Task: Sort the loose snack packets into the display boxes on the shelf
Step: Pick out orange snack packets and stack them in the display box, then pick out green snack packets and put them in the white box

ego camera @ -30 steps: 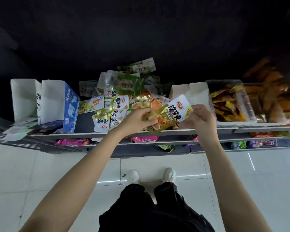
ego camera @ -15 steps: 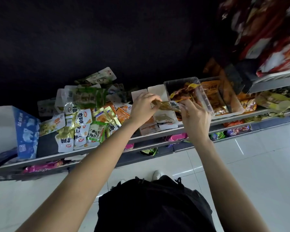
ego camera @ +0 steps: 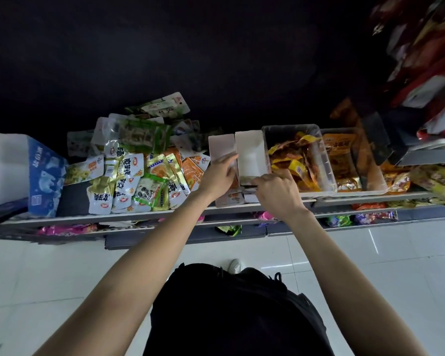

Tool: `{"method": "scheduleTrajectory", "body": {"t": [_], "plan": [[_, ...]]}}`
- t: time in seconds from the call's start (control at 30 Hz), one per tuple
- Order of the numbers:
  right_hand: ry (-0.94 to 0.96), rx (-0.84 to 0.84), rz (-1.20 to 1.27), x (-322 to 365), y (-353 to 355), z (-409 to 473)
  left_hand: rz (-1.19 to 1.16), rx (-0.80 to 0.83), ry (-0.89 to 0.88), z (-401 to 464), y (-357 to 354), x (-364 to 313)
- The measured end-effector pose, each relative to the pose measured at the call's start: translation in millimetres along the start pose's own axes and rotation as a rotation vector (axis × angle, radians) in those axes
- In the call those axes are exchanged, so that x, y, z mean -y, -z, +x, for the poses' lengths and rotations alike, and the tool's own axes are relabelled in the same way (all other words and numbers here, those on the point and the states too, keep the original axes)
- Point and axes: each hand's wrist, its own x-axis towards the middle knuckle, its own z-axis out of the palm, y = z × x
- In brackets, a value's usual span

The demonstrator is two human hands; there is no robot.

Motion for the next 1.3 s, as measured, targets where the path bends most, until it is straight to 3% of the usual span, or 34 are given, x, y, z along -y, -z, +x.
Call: {"method": "scheduleTrajectory", "body": {"t": [0.13,0.3,0.47,0.6,0.7,0.77,0.87,0.97,1.0,1.07,1.13,1.23,1.3], "plan": [[0.025,-0.105,0.174,0.5,11.3,-2.9,0.009,-0.068,-0.044,-13.8,11.2,0.6],[0.152,-0.210,0.443,44.7,25.4,10.0,0.003,-0.422,0.014,-67.0,36.4,34.7],[0.242,0.084,0.342,110.8,-9.5,39.1,0.183,-0.580,0.267,-95.9,46.5,105.8],[0.186,0.363,0.173,144.1,-49.8,64.6,0.349,-0.455,0.396,-88.3,48.8,137.5],[0.104,0.474,0.132,154.3,-73.4,74.4,0.468,-0.412,0.420,-83.5,49.0,149.9],[0.078,0.444,0.168,156.6,-75.0,74.5,0.486,-0.436,0.372,-84.4,50.0,150.6],[-0.082,0.291,0.589,159.5,-55.9,67.5,0.317,-0.551,0.203,-96.9,50.5,138.3],[-0.381,0.389,1.151,160.0,-43.5,62.4,0.227,-0.572,0.036,-122.0,38.3,110.6],[-0.457,0.412,1.202,158.6,-43.0,59.4,0.226,-0.548,-0.007,-130.6,31.7,104.4],[-0.434,0.397,1.038,154.6,-40.8,52.1,0.192,-0.487,-0.058,-146.5,18.8,101.4],[-0.406,0.327,0.939,150.8,-40.9,42.9,0.026,-0.452,0.015,-154.3,15.5,98.7],[-0.430,0.189,1.054,147.7,-29.7,25.1,-0.544,-0.504,0.394,-151.5,25.8,83.0],[-0.441,0.143,1.198,146.0,-19.7,14.0,-0.918,-0.435,0.599,-146.2,38.0,70.8]]}}
